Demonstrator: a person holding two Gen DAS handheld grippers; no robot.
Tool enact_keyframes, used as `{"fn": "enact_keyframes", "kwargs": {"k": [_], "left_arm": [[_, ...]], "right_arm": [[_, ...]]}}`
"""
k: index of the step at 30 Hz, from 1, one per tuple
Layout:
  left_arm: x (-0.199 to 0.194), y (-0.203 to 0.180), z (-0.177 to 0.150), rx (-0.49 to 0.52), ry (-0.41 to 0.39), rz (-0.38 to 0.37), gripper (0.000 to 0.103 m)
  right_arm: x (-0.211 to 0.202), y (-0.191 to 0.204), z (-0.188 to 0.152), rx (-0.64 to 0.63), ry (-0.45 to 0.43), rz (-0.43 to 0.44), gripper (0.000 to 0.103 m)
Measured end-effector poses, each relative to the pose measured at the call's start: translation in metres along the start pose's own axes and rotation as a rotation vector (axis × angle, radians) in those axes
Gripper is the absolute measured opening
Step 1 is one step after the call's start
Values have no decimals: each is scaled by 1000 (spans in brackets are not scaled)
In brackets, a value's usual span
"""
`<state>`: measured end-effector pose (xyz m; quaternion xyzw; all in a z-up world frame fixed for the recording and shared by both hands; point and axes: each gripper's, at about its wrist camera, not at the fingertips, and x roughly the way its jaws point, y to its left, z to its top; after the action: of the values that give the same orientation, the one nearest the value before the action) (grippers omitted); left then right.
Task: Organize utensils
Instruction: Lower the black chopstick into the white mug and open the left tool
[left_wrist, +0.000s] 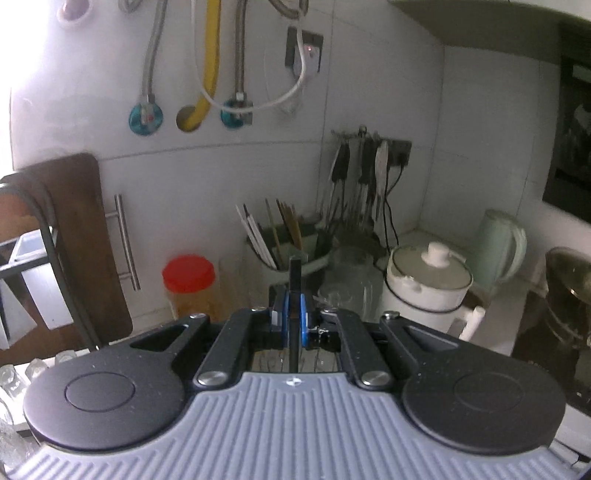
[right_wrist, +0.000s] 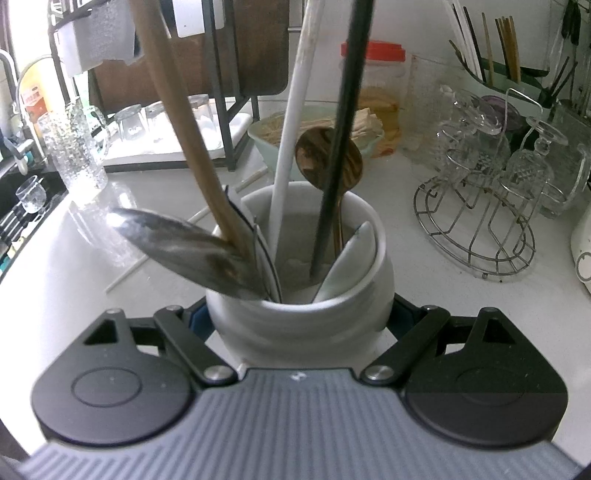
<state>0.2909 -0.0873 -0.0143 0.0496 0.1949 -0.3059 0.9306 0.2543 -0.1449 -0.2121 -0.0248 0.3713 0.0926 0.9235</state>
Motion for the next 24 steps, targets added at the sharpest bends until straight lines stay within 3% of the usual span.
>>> {"fn": "enact_keyframes", "kwargs": {"k": [7,12,24], "left_arm": [[5,-4,-12,18,85,4,7],[12,-5,-4,-4,266,-7,7],[26,5,-3,-106,547,-82,11]], "right_arm": [[0,-1,0,-2,-2,3,92],[0,-1,0,-9,1,12,91],[2,-2,3,-23,20,17,91]]}}
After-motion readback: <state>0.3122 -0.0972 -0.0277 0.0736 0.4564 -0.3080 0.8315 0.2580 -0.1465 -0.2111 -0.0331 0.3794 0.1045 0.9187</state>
